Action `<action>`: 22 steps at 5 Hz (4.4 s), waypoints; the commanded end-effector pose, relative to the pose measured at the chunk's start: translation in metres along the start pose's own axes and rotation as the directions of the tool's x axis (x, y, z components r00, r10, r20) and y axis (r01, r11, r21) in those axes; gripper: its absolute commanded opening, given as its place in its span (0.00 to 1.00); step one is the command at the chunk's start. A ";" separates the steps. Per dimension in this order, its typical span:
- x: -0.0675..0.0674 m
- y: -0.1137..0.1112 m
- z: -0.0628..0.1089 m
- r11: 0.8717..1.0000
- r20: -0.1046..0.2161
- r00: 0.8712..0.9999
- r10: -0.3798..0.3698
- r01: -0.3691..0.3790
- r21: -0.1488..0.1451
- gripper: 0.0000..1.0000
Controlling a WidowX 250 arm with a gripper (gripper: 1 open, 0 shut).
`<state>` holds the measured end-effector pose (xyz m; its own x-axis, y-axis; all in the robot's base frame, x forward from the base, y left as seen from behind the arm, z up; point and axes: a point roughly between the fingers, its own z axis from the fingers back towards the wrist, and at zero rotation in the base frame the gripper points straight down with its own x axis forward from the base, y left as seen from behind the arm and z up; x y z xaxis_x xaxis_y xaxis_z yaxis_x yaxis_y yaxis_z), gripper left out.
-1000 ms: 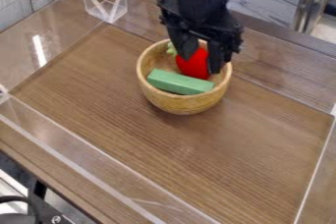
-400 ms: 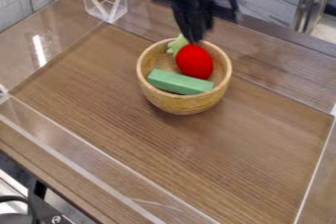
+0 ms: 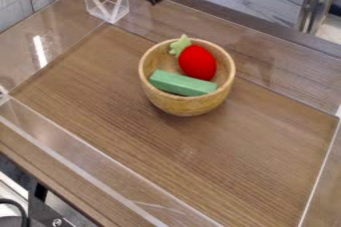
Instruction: Move the red fruit to the left
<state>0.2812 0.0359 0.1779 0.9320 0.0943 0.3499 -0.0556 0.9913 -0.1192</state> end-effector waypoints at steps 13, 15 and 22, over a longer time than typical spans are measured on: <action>-0.030 -0.009 -0.007 0.997 0.011 0.998 0.066 -0.066 0.033 0.00; -0.025 -0.001 0.015 0.999 0.031 0.999 0.035 -0.036 0.015 0.00; -0.034 -0.036 0.052 0.986 0.047 0.986 0.158 -0.160 0.046 0.00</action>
<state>0.2292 -0.0001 0.2051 0.9104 0.2562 0.3249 -0.2273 0.9658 -0.1247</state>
